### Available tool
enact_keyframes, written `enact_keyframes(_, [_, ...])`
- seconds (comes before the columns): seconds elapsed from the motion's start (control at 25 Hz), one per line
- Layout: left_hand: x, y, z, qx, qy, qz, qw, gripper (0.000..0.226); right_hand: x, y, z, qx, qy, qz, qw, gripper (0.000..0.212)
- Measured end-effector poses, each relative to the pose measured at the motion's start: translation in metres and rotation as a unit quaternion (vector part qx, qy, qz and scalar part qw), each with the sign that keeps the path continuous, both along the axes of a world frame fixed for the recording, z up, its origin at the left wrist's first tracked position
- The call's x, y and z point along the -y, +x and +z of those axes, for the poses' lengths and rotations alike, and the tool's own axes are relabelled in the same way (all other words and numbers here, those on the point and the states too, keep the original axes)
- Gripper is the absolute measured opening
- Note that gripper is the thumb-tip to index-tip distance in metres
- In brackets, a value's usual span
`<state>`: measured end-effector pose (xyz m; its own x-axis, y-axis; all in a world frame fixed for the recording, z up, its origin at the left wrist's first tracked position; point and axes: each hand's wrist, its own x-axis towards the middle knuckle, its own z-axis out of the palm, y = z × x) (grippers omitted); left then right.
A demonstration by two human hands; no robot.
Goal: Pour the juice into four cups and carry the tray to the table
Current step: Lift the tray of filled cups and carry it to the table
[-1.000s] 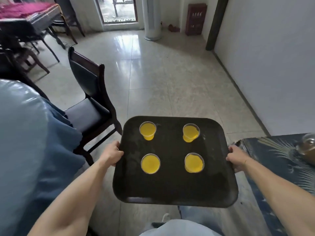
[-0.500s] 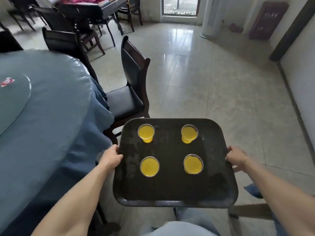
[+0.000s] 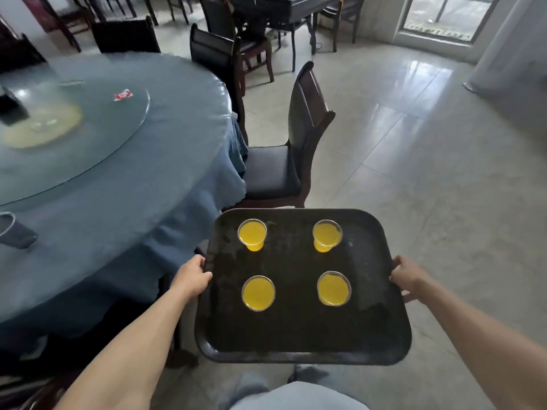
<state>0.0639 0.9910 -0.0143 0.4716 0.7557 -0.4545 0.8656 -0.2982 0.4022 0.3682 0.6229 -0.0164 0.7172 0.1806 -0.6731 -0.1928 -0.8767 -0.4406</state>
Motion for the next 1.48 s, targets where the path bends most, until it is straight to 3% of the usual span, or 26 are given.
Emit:
enact_keyframes(0.6, [-0.017, -0.047, -0.005, 0.008, -0.010, 0.149, 0.989, 0.014, -0.114, 0.045, 0.003, 0.001, -0.007, 0.141, 0.990, 0.028])
enact_keyframes(1.48, [-0.211, -0.107, 0.000, 0.017, -0.033, 0.235, 0.971, 0.015, -0.389, 0.023, 0.011, 0.015, -0.009, 0.235, 0.972, 0.029])
